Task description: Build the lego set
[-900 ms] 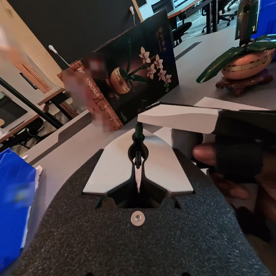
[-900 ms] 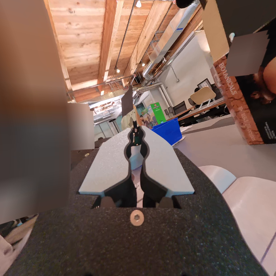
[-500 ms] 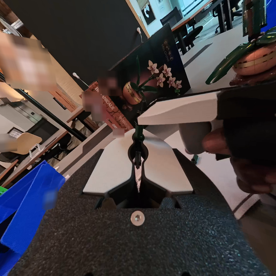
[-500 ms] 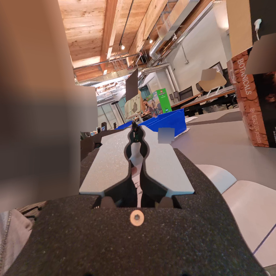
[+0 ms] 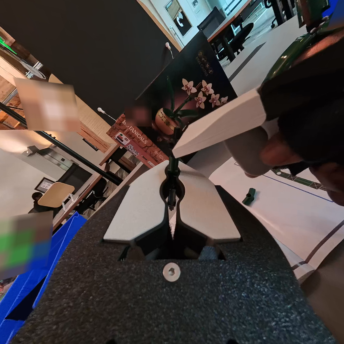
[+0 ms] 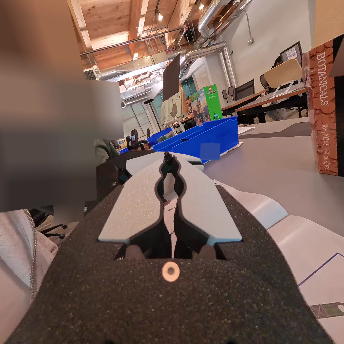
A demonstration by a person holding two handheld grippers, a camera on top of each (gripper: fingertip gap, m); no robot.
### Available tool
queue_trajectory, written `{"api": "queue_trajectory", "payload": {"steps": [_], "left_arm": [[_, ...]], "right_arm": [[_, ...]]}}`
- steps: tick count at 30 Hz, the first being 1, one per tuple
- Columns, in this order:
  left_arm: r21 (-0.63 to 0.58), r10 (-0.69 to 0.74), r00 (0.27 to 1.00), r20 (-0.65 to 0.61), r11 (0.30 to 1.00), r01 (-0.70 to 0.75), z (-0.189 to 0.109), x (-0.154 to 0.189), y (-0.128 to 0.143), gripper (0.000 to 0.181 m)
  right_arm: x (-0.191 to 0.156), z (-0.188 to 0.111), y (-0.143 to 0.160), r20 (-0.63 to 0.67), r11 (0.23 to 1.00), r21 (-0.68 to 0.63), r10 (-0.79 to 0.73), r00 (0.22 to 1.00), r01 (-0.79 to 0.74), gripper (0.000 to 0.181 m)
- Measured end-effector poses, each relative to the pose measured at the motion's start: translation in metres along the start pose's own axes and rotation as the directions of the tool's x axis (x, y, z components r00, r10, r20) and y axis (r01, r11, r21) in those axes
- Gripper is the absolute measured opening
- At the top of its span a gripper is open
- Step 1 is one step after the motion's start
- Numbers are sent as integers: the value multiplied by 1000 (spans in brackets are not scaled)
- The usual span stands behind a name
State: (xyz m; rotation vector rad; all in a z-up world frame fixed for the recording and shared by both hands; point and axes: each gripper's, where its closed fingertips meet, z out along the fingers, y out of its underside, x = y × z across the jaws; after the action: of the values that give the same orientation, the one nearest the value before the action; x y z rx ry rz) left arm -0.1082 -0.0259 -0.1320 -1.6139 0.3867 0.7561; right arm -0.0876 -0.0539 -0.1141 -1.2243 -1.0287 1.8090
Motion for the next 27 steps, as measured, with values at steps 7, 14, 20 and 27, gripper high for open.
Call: {"api": "queue_trajectory", "payload": {"steps": [7,14,20,27], "left_arm": [[-12,115,993,17,993,-115,0,0,2,0],[-10,156,988,6,988,-156,1,4,2,0],[-18,69,997,-46,997,-70,4,10,4,0],[-51,-528,664,-529,801,596,-5,40,-11,0]], "right_arm": [[2,-2,5,7,997,-76,-2,1000,3,6],[4,-5,9,12,989,-145,-16,1000,18,5],[8,-6,9,8,985,-167,-40,999,40,6],[-7,-15,-26,166,965,-89,-228,959,245,48]]}}
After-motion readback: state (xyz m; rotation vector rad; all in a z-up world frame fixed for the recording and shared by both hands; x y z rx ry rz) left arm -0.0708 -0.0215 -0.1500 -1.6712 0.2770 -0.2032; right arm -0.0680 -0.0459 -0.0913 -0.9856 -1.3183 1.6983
